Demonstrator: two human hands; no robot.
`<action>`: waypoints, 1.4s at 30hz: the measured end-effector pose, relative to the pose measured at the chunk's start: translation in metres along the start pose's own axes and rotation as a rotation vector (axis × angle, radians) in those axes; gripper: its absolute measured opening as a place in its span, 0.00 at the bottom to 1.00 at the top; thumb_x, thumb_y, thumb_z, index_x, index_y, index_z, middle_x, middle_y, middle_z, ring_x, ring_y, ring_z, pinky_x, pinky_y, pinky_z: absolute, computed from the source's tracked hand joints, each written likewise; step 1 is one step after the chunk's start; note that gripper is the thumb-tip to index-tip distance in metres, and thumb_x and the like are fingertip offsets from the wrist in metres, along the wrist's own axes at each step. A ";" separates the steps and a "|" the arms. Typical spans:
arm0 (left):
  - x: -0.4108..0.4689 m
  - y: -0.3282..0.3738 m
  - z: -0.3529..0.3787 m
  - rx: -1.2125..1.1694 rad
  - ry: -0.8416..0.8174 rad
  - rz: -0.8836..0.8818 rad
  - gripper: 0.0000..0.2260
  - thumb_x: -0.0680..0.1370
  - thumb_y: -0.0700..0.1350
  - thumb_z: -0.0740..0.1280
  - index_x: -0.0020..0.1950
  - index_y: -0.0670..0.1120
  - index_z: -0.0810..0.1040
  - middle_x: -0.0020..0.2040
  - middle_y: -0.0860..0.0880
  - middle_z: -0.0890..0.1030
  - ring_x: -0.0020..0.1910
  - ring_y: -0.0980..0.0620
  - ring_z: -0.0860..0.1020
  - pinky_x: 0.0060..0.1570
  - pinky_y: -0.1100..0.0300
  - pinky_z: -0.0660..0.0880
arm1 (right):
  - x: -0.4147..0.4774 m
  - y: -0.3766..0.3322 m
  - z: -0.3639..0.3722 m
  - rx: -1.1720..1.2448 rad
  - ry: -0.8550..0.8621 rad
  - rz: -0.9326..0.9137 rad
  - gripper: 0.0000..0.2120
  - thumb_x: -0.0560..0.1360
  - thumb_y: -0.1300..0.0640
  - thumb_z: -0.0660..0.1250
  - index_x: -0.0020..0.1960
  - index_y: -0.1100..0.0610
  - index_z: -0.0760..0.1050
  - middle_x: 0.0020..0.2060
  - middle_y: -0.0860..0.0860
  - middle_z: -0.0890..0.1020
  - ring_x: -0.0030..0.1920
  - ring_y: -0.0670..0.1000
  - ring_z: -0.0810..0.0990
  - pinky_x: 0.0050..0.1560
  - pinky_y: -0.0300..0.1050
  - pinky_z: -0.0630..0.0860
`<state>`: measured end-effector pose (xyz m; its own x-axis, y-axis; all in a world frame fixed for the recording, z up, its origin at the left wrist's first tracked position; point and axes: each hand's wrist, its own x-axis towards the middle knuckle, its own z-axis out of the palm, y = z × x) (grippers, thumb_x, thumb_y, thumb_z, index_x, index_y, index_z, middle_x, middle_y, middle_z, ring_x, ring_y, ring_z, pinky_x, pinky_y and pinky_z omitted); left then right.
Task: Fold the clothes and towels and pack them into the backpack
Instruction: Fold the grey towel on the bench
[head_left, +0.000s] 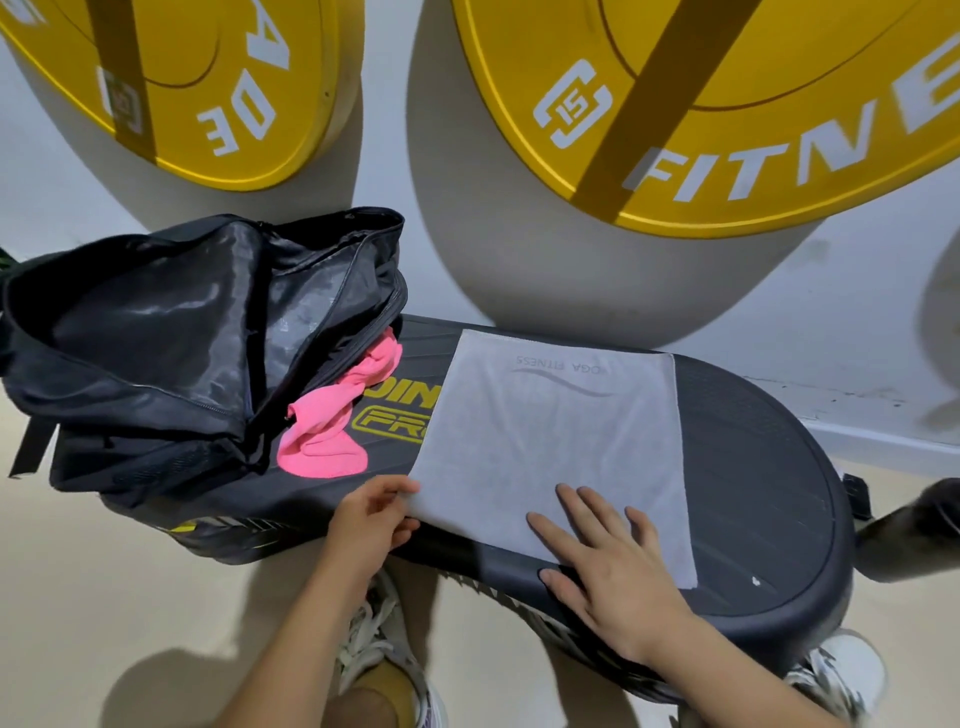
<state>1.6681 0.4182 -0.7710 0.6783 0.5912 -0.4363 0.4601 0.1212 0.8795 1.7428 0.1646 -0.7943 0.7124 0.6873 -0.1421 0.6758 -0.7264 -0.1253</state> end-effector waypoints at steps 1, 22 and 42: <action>0.001 0.000 -0.003 0.065 -0.054 0.012 0.15 0.77 0.30 0.61 0.46 0.47 0.81 0.35 0.49 0.77 0.33 0.52 0.73 0.36 0.64 0.71 | 0.001 -0.003 -0.001 -0.008 0.014 0.001 0.21 0.77 0.39 0.53 0.69 0.40 0.67 0.70 0.51 0.71 0.69 0.53 0.68 0.59 0.57 0.68; 0.017 -0.005 -0.021 0.819 0.074 0.533 0.09 0.74 0.39 0.69 0.48 0.52 0.85 0.46 0.59 0.82 0.51 0.54 0.74 0.50 0.61 0.68 | 0.026 -0.012 -0.005 -0.037 0.265 -0.059 0.18 0.60 0.61 0.72 0.48 0.51 0.76 0.46 0.48 0.78 0.39 0.53 0.74 0.33 0.45 0.69; 0.001 0.003 -0.003 1.489 -0.166 0.960 0.23 0.54 0.31 0.75 0.47 0.45 0.84 0.45 0.48 0.85 0.41 0.50 0.84 0.29 0.59 0.80 | -0.043 0.072 -0.031 -0.212 0.180 -0.226 0.18 0.69 0.56 0.54 0.45 0.51 0.83 0.43 0.46 0.85 0.43 0.48 0.85 0.34 0.40 0.79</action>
<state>1.6687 0.4213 -0.7684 0.9969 -0.0772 -0.0176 -0.0779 -0.9959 -0.0452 1.7669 0.0832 -0.7665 0.5495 0.8343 0.0441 0.8309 -0.5513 0.0751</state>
